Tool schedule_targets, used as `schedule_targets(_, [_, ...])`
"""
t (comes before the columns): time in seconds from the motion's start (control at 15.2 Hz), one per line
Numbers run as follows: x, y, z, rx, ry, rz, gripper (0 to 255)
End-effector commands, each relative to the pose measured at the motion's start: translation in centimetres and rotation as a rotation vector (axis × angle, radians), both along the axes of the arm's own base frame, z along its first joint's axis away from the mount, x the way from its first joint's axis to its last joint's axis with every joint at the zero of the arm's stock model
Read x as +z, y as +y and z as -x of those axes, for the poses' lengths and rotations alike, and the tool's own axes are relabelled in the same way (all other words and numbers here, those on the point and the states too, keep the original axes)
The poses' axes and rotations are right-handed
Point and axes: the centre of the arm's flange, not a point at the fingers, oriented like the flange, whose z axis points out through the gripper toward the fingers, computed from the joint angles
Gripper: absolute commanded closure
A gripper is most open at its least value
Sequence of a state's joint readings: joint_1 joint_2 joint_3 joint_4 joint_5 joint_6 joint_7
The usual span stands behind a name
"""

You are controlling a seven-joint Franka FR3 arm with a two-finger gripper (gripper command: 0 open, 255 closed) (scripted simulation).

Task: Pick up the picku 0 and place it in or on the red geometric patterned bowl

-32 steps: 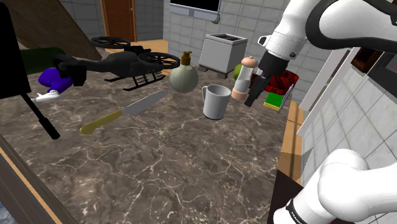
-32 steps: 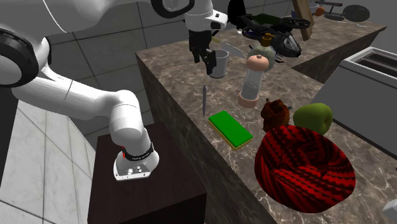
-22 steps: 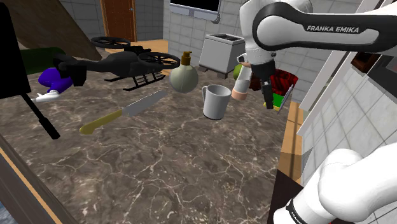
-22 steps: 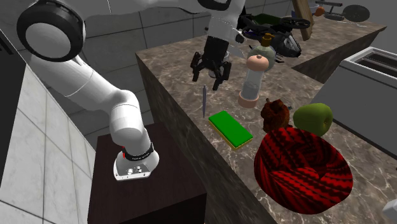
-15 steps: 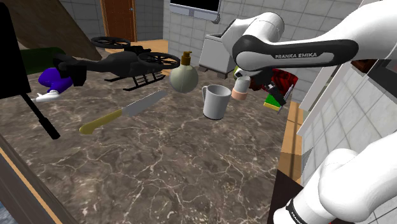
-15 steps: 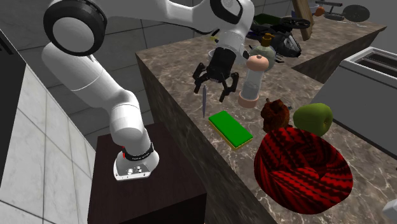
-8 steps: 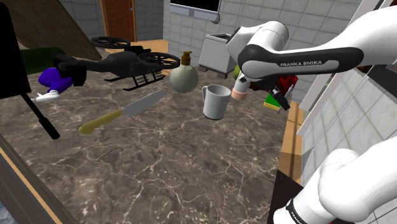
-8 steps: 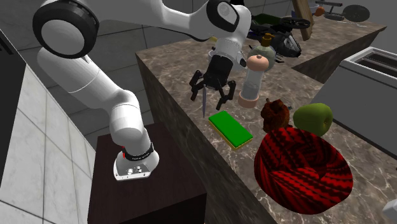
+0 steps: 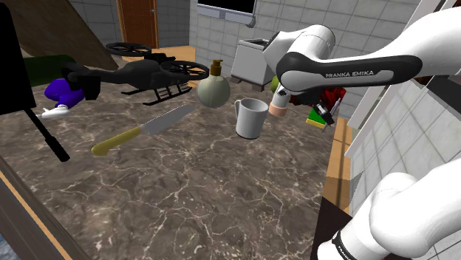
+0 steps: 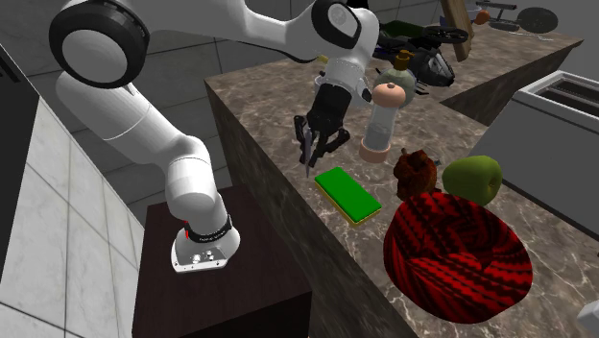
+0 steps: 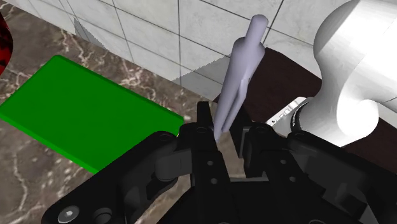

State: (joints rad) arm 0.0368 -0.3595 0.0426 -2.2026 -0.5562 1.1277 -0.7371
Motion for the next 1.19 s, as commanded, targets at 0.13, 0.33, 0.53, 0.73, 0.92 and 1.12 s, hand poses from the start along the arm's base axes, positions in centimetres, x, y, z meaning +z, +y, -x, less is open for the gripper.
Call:
schedule_targets(0.13, [0.0, 0.0, 0.0, 0.0, 0.0, 0.0, 255])
schedule_targets(0.33, [0.0, 0.0, 0.0, 0.0, 0.0, 0.0, 255])
schedule_targets(0.53, [1.1, 0.0, 0.0, 0.0, 0.0, 0.0, 255])
schedule_targets(0.73, [2.6, 0.0, 0.0, 0.0, 0.0, 0.0, 255])
schedule_targets(0.92, [4.2, 0.0, 0.0, 0.0, 0.0, 0.0, 255])
schedule_targets(1.12, [5.8, 0.0, 0.0, 0.0, 0.0, 0.0, 255])
